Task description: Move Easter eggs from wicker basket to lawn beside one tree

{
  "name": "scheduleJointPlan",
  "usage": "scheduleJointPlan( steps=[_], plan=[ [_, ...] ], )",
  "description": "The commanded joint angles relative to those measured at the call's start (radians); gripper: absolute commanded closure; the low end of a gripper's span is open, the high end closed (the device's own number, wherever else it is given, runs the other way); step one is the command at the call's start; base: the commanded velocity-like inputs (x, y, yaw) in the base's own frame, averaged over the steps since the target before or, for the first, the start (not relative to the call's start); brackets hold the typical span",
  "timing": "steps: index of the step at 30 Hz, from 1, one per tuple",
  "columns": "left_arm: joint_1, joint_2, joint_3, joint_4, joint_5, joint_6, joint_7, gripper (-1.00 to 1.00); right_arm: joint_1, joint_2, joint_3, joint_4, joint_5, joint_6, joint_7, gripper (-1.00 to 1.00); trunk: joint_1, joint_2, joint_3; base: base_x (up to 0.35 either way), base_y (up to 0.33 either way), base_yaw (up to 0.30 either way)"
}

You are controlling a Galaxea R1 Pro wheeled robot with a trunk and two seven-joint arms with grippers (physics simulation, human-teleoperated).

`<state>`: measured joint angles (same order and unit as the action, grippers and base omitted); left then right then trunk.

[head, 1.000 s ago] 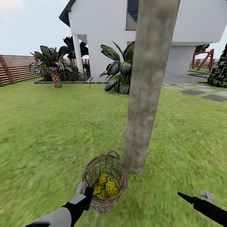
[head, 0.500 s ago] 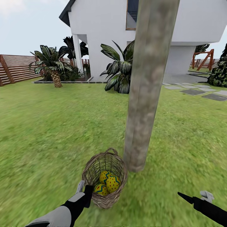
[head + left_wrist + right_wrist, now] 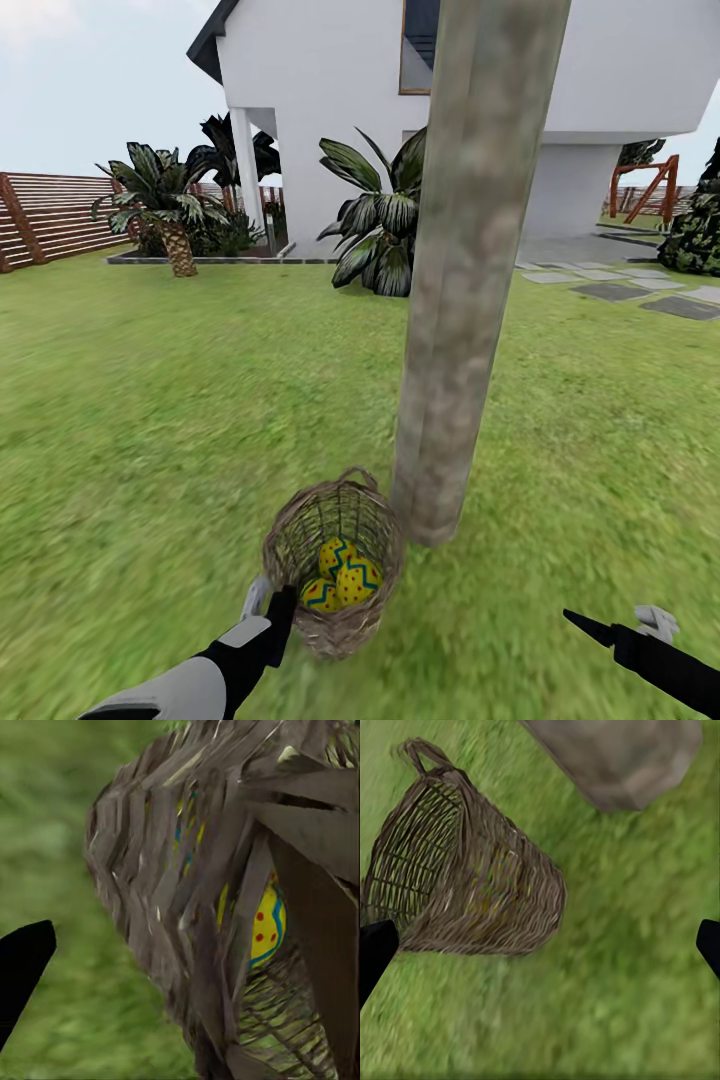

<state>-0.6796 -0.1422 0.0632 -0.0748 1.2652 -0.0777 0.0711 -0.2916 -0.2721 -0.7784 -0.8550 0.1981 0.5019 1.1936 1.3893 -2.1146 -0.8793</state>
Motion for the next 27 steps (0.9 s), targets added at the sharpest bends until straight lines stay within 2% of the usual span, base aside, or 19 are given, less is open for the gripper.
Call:
scheduleJointPlan(
  steps=[1, 11, 13, 16, 27],
  plan=[
    [0.0, 0.0, 0.009, -0.001, -0.004, -0.002, 0.006, -1.0, -0.001, 0.001, -0.004, -0.001, 0.007, 0.008, 0.008, -1.0, 0.0, 0.0, -0.001, 0.0, 0.0, 0.0],
    [0.0, 0.002, 0.009, -0.002, -0.004, -0.002, 0.005, -1.0, -0.001, 0.001, -0.004, -0.001, 0.007, 0.009, 0.006, -1.0, 0.0, 0.0, -0.001, 0.0, 0.0, 0.0],
    [0.0, 0.002, 0.009, -0.001, -0.003, -0.002, -0.013, -1.0, -0.001, 0.001, -0.004, -0.001, 0.007, 0.009, 0.007, -1.0, 0.0, 0.0, -0.001, 0.0, 0.0, 0.0],
    [0.0, 0.005, 0.009, 0.0, -0.003, -0.001, -0.035, -1.0, -0.001, 0.001, -0.004, 0.0, 0.007, 0.008, 0.006, -1.0, -0.012, 0.021, 0.008, 0.0, 0.0, 0.0],
    [0.0, 0.007, 0.009, 0.0, -0.003, -0.001, -0.037, -1.0, -0.001, 0.002, -0.004, 0.002, 0.007, 0.008, 0.006, -1.0, -0.054, 0.098, 0.043, 0.0, 0.0, 0.0]
  ],
)
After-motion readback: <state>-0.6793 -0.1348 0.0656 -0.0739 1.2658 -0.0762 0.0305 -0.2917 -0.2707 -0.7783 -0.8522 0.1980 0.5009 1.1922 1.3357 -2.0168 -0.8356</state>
